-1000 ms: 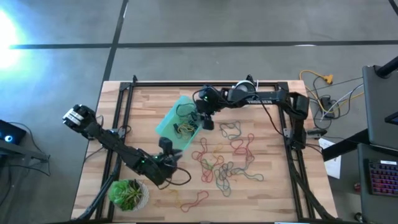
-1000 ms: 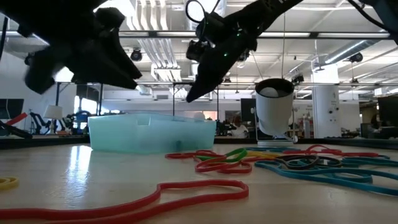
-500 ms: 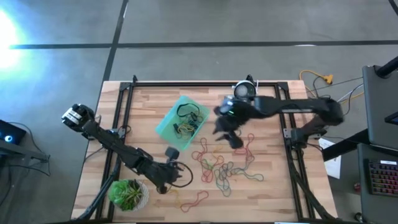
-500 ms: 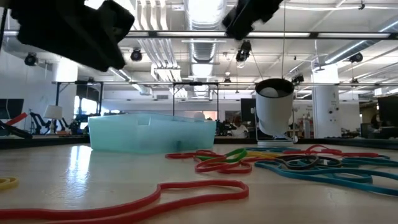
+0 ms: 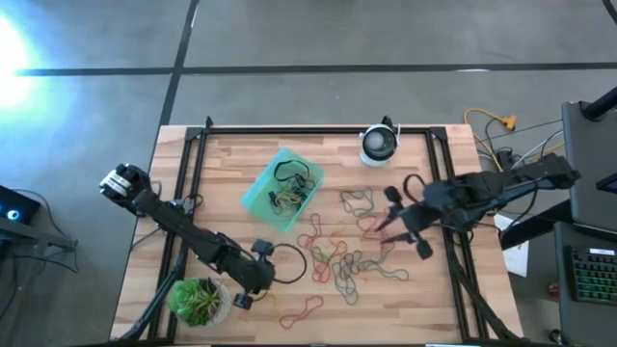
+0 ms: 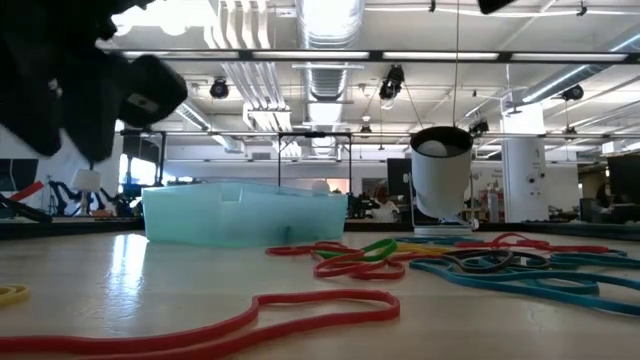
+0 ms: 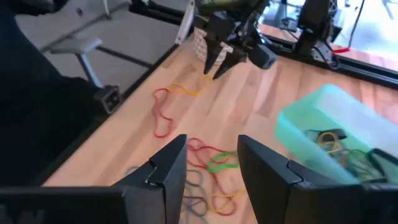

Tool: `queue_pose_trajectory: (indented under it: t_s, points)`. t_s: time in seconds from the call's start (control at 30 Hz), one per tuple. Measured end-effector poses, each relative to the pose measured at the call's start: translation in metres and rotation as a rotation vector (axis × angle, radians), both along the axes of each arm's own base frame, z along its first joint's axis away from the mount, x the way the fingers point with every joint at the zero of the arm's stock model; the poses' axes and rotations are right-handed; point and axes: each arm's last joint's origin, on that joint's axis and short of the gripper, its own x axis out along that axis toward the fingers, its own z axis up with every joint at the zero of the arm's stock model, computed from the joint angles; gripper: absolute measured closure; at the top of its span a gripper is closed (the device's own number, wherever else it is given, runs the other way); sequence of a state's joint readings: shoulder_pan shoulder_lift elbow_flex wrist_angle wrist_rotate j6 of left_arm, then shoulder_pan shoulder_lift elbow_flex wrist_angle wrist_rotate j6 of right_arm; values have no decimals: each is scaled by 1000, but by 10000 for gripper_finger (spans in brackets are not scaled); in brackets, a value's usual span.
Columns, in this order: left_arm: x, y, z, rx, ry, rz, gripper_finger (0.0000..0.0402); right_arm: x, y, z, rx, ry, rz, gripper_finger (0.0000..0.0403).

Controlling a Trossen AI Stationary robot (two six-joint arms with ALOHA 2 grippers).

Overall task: Pick and place rubber bands into bin
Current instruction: Put the yellow rubber band into the green bin

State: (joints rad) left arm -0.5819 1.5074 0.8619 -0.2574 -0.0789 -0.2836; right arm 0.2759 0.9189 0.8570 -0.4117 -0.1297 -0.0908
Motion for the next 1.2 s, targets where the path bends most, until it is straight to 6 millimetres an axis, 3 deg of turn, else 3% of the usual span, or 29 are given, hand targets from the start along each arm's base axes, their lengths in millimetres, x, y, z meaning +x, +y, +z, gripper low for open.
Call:
queue_pose_trajectory:
  t_s: [0.17,0.4,0.97,1.2]
  points:
    - [10,-8,-25,-19,109,-50,304,-21,2,-24,79,-49,12,267]
    - [29,-20,-35,-60,168,-86,304,-34,7,-44,111,-161,74,269]
    - [51,-32,-45,31,381,-16,304,-39,33,-46,103,-217,192,271]
    - [55,-34,-59,59,456,35,305,-44,41,-46,81,-230,182,271]
